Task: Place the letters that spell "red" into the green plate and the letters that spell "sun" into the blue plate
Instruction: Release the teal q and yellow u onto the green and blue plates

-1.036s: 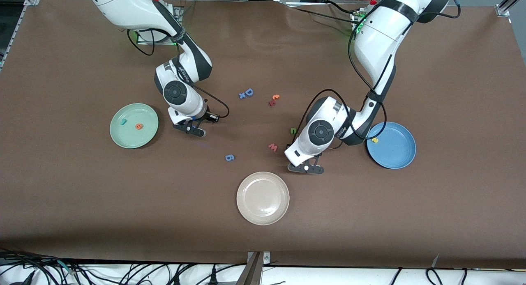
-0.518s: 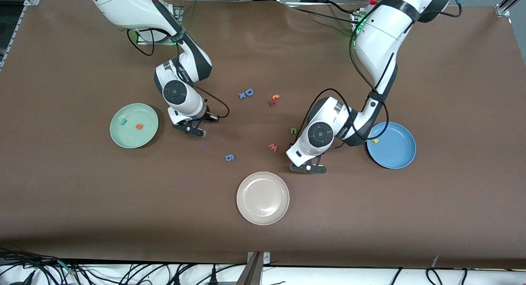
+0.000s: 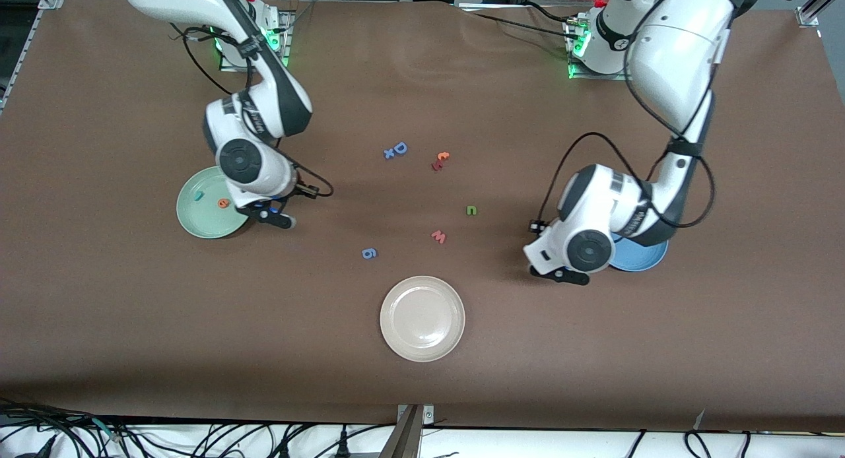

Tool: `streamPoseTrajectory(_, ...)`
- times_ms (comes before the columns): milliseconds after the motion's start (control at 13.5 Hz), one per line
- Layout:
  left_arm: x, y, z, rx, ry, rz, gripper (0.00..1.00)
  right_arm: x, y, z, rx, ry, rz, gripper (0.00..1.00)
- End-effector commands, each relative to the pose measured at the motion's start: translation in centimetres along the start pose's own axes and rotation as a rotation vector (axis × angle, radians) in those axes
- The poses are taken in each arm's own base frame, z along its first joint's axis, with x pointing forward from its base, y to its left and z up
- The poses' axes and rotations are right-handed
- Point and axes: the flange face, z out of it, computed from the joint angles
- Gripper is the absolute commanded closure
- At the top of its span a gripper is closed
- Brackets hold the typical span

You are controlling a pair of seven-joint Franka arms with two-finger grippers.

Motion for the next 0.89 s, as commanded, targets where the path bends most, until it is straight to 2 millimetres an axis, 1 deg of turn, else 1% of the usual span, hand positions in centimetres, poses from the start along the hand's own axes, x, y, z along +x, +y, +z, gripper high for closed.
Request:
streamPoseTrajectory(0,-1.3,-4.1,0.5,0.001,-0.092,0.102,0.73,2.2,4.4,-0.6,-0.031,-0.023,-0.069,1.00)
streamPoseTrajectory(74,-1.3,-6.1,0.8,-0.014,-0.103,0.126,0.73,3.2,6.2,-0.3,-0.038,-0.033,-0.092,1.00)
streamPoseTrajectory(148,-1.3,-8.3,1.0,-0.014,-0.105,0.146,0.73,4.4,8.6,0.3,-0.044,-0.044,-0.116,1.00)
streamPoseTrajectory(222,-1.1,-9.8,1.4,0.019,-0.109,0.158,0.73,5.3,10.7,1.1,-0.046,-0.058,-0.144,1.00)
streamPoseTrajectory(296,-0.9,-10.2,1.8,0.049,-0.116,0.162,0.73,5.8,12.0,2.8,-0.049,-0.077,-0.159,1.00)
streamPoseTrajectory(370,-0.6,-11.0,2.8,0.059,-0.128,0.178,0.73,6.4,13.2,4.1,-0.042,-0.074,-0.159,1.00)
streamPoseTrajectory(444,-0.3,-12.1,3.5,0.046,-0.138,0.198,0.71,6.5,13.9,5.7,-0.038,-0.069,-0.164,1.00)
streamPoseTrajectory(518,-0.1,-12.4,3.7,0.047,-0.130,0.221,0.58,6.6,14.2,7.2,-0.034,-0.056,-0.171,1.00)
streamPoseTrajectory(592,-0.1,-12.7,3.7,0.046,-0.123,0.248,0.10,6.6,14.6,8.3,-0.031,-0.052,-0.167,1.00)
streamPoseTrajectory(666,-0.1,-13.0,3.6,0.042,-0.122,0.261,0.00,6.6,14.6,8.3,-0.030,-0.051,-0.167,1.00)
streamPoseTrajectory(740,-0.2,-13.0,3.4,0.040,-0.118,0.263,0.00,6.6,14.6,8.3,-0.031,-0.054,-0.167,0.88)
streamPoseTrajectory(814,-0.3,-13.0,3.1,0.040,-0.114,0.261,0.00,6.6,14.6,8.2,-0.031,-0.054,-0.167,0.52)
